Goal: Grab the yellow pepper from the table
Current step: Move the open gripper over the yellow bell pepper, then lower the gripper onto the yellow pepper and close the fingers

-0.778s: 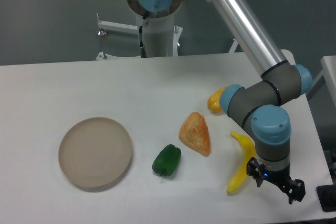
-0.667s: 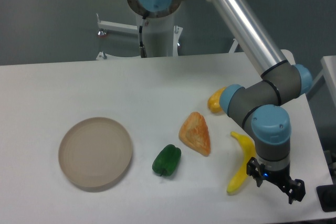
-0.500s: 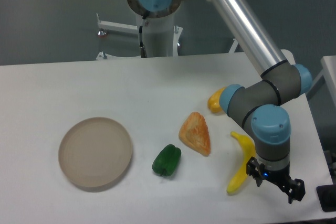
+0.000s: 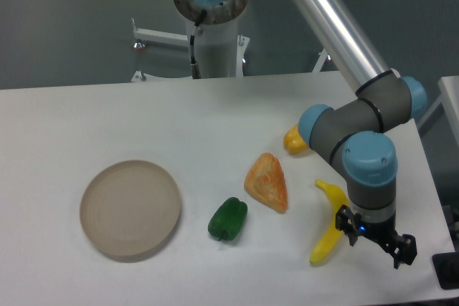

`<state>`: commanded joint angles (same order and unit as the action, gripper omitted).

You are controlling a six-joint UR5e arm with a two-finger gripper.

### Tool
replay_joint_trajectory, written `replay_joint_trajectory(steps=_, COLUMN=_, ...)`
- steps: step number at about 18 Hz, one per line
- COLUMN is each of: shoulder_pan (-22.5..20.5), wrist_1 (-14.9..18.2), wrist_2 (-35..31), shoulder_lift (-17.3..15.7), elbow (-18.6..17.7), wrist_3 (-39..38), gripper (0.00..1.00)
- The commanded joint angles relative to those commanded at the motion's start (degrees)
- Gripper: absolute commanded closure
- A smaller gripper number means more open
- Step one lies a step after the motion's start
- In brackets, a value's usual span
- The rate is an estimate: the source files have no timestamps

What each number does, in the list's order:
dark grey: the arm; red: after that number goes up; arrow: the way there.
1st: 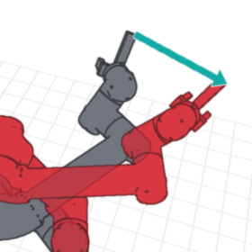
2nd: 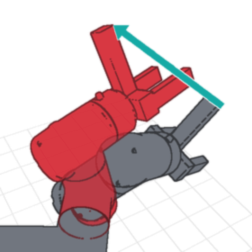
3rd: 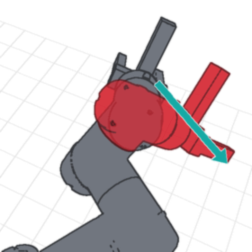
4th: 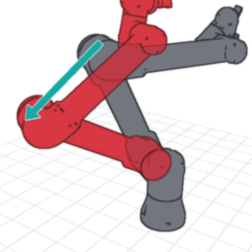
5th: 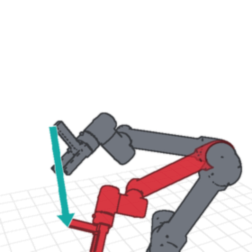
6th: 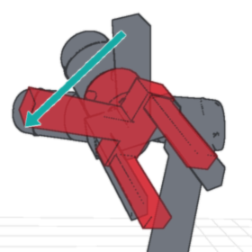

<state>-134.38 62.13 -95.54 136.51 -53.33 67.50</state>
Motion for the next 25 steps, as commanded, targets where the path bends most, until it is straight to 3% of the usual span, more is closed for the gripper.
replay_joint_trajectory(steps=3, shoulder_pan=-2.10, wrist_1=1.94, wrist_2=0.44, shoulder_lift=-5.54, elbow=-5.80, wrist_3=0.17, gripper=0.00)
replay_joint_trajectory(steps=7, shoulder_pan=-5.70, wrist_1=10.80, wrist_2=0.88, shoulder_lift=-11.60, elbow=-10.81, wrist_3=1.22, gripper=0.00)
replay_joint_trajectory(steps=9, shoulder_pan=-5.98, wrist_1=13.53, wrist_2=1.05, shoulder_lift=-13.19, elbow=-12.66, wrist_3=3.85, gripper=0.00)
replay_joint_trajectory(steps=13, shoulder_pan=-6.07, wrist_1=23.28, wrist_2=0.44, shoulder_lift=-16.09, elbow=-16.18, wrist_3=11.68, gripper=0.00)
replay_joint_trajectory(steps=14, shoulder_pan=-5.98, wrist_1=24.08, wrist_2=0.44, shoulder_lift=-16.18, elbow=-16.88, wrist_3=11.86, gripper=0.00)
replay_joint_trajectory(steps=19, shoulder_pan=-5.36, wrist_1=21.99, wrist_2=0.44, shoulder_lift=-18.47, elbow=-25.67, wrist_3=14.32, gripper=0.00)
replay_joint_trajectory(steps=22, shoulder_pan=-5.36, wrist_1=18.22, wrist_2=0.44, shoulder_lift=-20.57, elbow=-31.19, wrist_3=14.59, gripper=0.00)
replay_joint_trajectory(steps=24, shoulder_pan=-5.45, wrist_1=12.78, wrist_2=0.44, shoulder_lift=-21.02, elbow=-33.32, wrist_3=15.55, gripper=0.00)
replay_joint_trajectory(steps=25, shoulder_pan=-5.45, wrist_1=12.23, wrist_2=0.44, shoulder_lift=-21.11, elbow=-33.76, wrist_3=15.47, gripper=0.00)
